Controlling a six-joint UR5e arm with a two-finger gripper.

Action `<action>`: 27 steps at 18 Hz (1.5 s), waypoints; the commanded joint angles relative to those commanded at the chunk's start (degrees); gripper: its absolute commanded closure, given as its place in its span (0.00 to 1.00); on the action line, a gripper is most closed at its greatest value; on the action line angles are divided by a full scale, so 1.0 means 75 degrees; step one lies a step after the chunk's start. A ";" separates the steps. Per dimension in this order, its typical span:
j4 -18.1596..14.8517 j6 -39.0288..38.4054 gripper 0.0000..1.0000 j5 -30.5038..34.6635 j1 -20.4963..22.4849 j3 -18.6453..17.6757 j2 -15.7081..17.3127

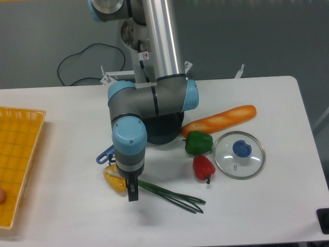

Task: Pick up the green onion
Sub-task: 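Close the gripper around the green onion stalks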

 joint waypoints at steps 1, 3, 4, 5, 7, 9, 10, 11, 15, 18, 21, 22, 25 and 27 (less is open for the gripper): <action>0.0000 0.0000 0.00 0.0000 0.0000 0.0011 0.0000; -0.0012 0.0000 0.01 0.0023 0.0000 0.0000 0.0000; -0.0023 -0.0012 0.04 0.0023 0.0000 0.0000 0.0000; -0.0024 -0.0023 0.07 0.0023 0.0000 -0.0012 -0.0012; -0.0024 -0.0117 0.21 0.0012 0.0000 -0.0024 -0.0012; -0.0024 -0.0199 0.35 0.0012 0.0000 -0.0035 -0.0035; -0.0035 -0.0188 0.34 0.0012 0.0000 -0.0035 -0.0058; -0.0024 -0.0176 0.33 0.0012 0.0000 -0.0035 -0.0059; -0.0024 -0.0187 0.31 0.0012 0.0000 -0.0047 -0.0128; -0.0024 -0.0141 0.28 0.0012 0.0000 -0.0047 -0.0152; -0.0024 -0.0176 0.28 0.0012 0.0000 -0.0047 -0.0176; -0.0024 -0.0176 0.28 0.0012 0.0000 -0.0047 -0.0187; -0.0024 -0.0176 0.28 0.0012 -0.0012 -0.0047 -0.0188; -0.0024 -0.0176 0.29 0.0012 -0.0012 -0.0047 -0.0199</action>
